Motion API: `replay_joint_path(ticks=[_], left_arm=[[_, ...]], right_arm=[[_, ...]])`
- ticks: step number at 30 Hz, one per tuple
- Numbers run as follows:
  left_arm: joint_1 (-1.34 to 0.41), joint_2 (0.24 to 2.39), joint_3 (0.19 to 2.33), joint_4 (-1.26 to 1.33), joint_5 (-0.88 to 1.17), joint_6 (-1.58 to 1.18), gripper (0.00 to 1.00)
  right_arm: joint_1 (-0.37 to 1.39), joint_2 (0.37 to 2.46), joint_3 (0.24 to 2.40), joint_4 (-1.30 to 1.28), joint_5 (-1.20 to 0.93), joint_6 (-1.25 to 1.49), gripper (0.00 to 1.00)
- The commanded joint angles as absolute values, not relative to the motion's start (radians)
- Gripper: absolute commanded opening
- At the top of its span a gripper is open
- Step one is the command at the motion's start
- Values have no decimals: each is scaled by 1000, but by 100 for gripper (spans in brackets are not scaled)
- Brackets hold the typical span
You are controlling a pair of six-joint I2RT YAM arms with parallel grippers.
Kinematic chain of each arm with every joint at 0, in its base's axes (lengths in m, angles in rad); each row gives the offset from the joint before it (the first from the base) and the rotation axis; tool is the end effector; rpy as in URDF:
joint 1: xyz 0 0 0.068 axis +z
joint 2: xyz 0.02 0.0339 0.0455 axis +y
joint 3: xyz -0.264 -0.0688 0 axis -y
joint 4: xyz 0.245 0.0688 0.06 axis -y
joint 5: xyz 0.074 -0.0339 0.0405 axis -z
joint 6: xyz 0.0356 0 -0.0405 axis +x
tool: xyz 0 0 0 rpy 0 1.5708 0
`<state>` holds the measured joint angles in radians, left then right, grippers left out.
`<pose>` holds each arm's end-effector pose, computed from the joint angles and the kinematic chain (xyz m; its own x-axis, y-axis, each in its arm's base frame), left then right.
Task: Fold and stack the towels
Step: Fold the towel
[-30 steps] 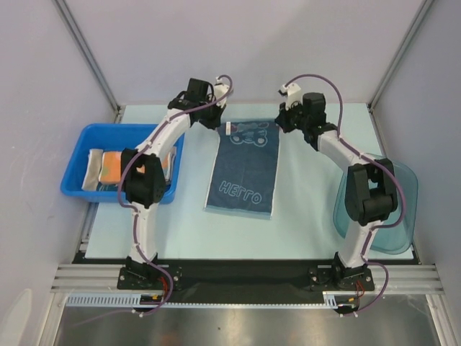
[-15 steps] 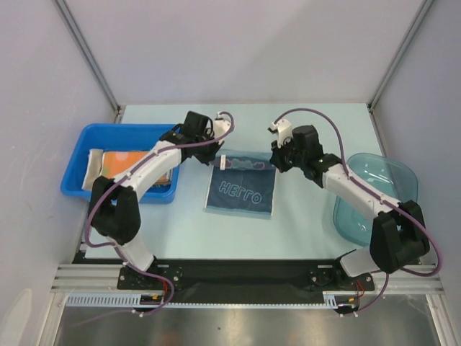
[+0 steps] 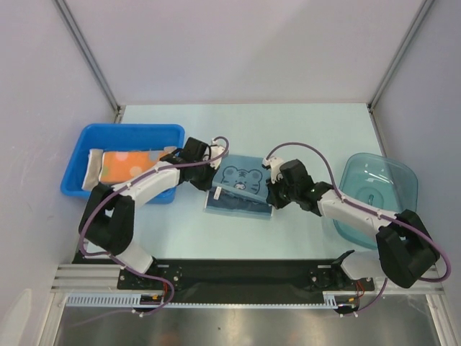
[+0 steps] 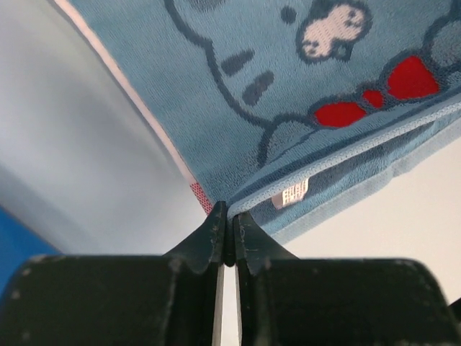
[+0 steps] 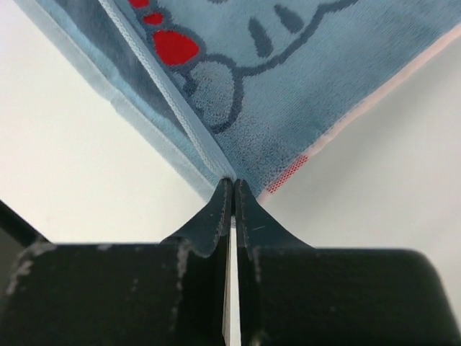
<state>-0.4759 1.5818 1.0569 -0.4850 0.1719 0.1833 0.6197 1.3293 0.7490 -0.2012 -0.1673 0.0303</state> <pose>0.2843 -0.1534 0.2143 -0.6431 0.5335 -0.5494 0.6605 0.7494 -0.0455 0.2181 0.1629 0.2088 -0.5934 -0.3867 -0.7060 -0.6512 0.7461 0.1387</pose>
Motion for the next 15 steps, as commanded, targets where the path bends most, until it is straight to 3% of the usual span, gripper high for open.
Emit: replay_joint_path(ticks=[1, 3, 5, 6, 7, 8, 15], left_arm=[[-483, 1531, 1029, -465, 153, 137, 10], [-486, 1523, 1019, -471, 141, 126, 12], [-489, 1508, 1022, -485, 124, 104, 23], [-498, 1503, 1023, -494, 120, 97, 29], [-502, 1497, 1025, -508, 111, 88, 44], [-503, 1487, 1025, -515, 94, 56, 51], [-514, 1405, 988, -496, 101, -136, 57]], right_arm=[[650, 1295, 732, -204, -120, 97, 0], [657, 1299, 735, -207, -124, 118, 0], [661, 1313, 741, -219, -153, 129, 0], [664, 1322, 741, -224, -159, 141, 0], [669, 1336, 742, -232, -156, 149, 0], [670, 1342, 741, -235, -155, 152, 0], [683, 1351, 726, -238, -127, 195, 0]])
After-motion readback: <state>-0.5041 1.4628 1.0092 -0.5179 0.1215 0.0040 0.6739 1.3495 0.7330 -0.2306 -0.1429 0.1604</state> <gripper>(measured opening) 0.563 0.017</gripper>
